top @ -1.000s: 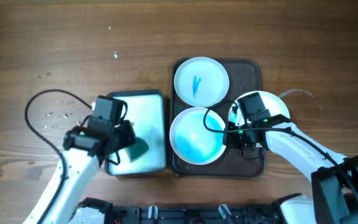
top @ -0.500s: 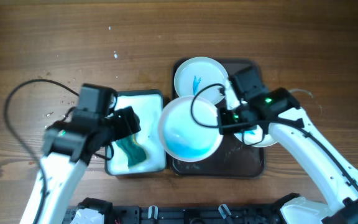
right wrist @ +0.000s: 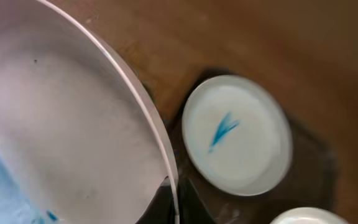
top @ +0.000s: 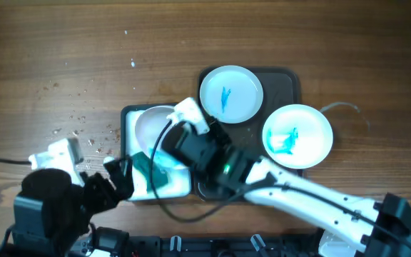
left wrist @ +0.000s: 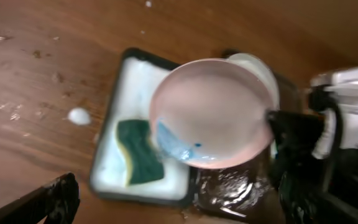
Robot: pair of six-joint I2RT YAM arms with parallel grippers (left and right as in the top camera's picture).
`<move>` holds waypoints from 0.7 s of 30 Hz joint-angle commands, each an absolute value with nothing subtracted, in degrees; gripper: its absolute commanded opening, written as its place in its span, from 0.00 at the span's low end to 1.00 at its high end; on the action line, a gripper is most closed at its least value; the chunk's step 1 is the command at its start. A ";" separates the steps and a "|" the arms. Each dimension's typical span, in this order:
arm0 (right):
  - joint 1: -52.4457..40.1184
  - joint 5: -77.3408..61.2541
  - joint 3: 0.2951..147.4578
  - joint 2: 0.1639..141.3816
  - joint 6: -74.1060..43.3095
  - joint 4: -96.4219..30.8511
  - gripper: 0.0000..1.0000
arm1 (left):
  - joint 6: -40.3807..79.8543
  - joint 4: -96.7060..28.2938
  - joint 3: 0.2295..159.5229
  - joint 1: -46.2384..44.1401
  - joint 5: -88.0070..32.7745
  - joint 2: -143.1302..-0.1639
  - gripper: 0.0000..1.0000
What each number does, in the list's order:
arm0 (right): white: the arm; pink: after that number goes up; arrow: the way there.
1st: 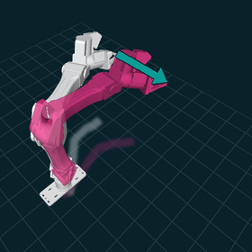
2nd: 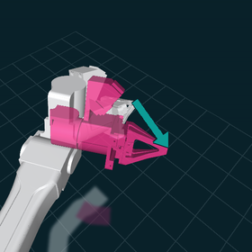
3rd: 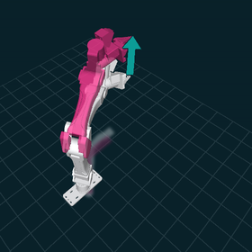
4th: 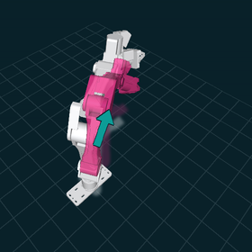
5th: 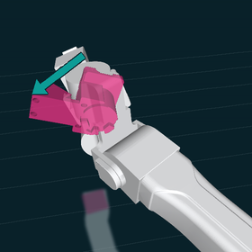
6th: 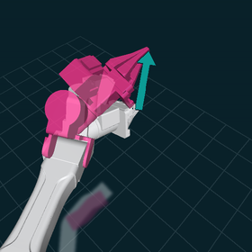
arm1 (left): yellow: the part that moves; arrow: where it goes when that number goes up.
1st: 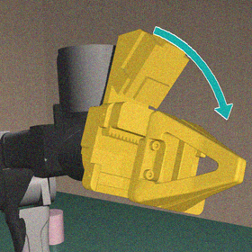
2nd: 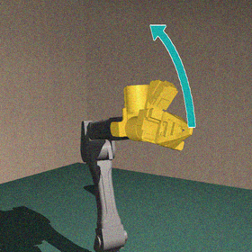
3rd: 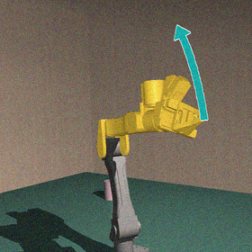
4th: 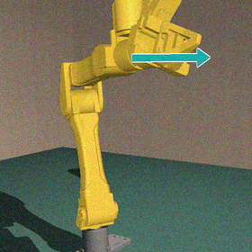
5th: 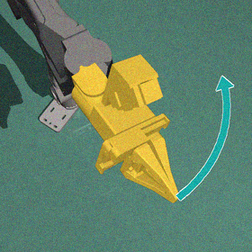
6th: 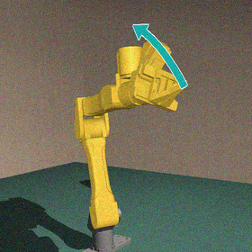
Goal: Clean dirty plates on tray and stack at the side
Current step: 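Lift the plate with the right gripper and tilt it over the basin, then scrub the tilted plate with the sponge held by the left gripper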
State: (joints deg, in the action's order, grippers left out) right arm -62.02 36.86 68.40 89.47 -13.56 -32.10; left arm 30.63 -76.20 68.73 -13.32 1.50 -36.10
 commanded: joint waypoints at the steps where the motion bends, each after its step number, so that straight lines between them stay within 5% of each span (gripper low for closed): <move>1: -66.98 55.66 69.30 89.45 -7.49 -31.20 0.04 | 30.92 -78.85 69.19 -12.78 5.28 -35.73 1.00; 21: -74.06 66.04 69.28 89.45 -2.31 -23.07 0.04 | 30.92 -80.44 69.17 -12.80 5.19 -35.73 1.00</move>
State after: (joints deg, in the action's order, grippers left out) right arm -74.11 65.87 68.40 89.47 -0.97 -23.42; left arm 30.74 -80.60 68.73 -13.32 4.29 -35.79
